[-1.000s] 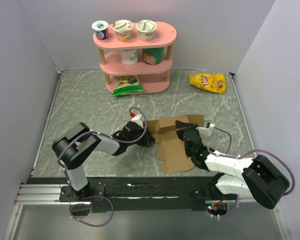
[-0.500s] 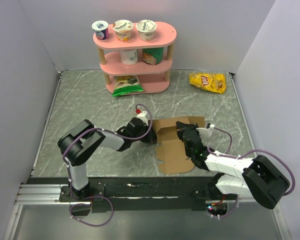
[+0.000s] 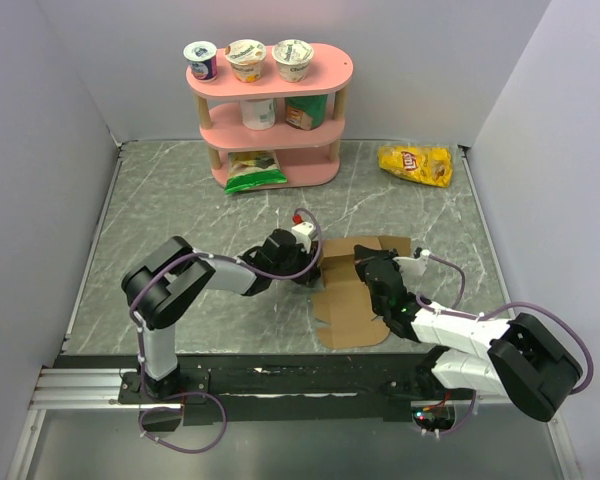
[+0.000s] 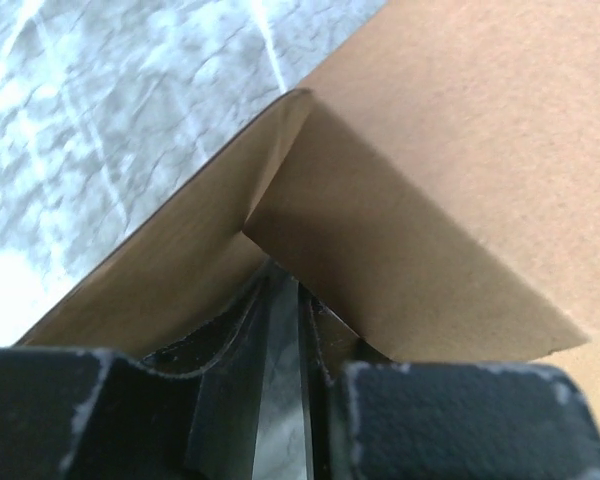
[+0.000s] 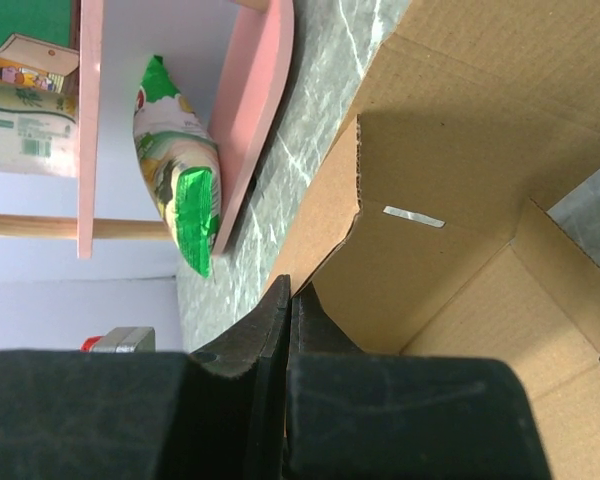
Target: Fold the paper box
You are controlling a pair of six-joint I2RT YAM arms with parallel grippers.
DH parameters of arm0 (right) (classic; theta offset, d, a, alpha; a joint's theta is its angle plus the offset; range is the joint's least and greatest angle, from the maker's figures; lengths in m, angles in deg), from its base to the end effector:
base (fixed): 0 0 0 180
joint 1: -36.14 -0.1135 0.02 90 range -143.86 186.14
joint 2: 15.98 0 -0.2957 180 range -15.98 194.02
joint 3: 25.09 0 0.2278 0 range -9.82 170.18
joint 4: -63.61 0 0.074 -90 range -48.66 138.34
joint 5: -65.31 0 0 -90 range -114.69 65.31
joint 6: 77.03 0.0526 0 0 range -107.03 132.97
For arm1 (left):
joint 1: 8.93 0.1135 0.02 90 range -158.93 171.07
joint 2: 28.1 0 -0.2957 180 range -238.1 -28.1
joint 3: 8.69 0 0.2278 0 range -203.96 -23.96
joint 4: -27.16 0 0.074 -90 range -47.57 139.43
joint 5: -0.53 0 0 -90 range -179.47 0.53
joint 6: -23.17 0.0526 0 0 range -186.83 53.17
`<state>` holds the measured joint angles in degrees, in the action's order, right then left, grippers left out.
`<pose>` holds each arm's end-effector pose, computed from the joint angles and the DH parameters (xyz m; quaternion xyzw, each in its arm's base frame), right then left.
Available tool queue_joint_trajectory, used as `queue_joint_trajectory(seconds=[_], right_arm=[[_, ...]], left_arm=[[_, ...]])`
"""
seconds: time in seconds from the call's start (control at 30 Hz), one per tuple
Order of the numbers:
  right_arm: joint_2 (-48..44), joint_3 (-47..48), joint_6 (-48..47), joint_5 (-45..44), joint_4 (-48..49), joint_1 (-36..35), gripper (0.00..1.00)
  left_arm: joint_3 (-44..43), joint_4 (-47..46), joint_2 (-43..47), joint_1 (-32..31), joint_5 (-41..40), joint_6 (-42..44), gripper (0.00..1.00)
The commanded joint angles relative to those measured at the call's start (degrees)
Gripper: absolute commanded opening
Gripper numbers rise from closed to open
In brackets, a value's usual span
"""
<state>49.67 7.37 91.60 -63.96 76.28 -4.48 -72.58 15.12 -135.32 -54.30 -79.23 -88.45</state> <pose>0.1706 0.1024 0.2180 0.4331 0.6694 0.3234 0.5096 0.2608 -0.2775 0.1743 0.2215 0.8405 -0.3343 0.3643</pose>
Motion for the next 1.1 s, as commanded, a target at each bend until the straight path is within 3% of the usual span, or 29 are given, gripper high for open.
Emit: queue_joint_trajectory(seconds=[0.0, 0.13, 0.3, 0.57, 0.73, 0.83, 1.07], right_arm=[[-1.3, -0.9, -0.5, -2.0, -4.3, -0.2, 0.00], [-1.0, -1.0, 0.0, -1.6, -4.5, -0.3, 0.00], [-0.8, -0.9, 1.4, -1.9, -5.7, -0.2, 0.00], [-1.3, -0.3, 1.9, -0.9, -6.6, 0.6, 0.00], [-1.0, -0.4, 1.4, 0.1, -5.7, 0.9, 0.00], [-0.6, -0.6, 1.3, 0.6, -4.6, 1.0, 0.00], [-0.2, -0.8, 0.6, 1.2, -2.8, 1.0, 0.00]], left_arm=[[-2.6, -0.4, -2.8, -0.7, 2.9, 3.4, 0.25], [0.4, -3.3, 0.5, -0.7, -0.6, 1.6, 0.25], [4.8, -0.1, 10.0, 0.2, -3.9, 3.8, 0.35], [13.7, 5.0, 29.2, 4.6, -2.8, 7.3, 0.58], [20.6, 0.8, 38.6, 13.2, -1.1, 4.6, 0.76], [20.9, -0.6, 34.7, 18.3, -2.3, 1.8, 0.87], [12.3, -2.7, 18.6, 20.5, -4.4, -2.5, 0.87]])
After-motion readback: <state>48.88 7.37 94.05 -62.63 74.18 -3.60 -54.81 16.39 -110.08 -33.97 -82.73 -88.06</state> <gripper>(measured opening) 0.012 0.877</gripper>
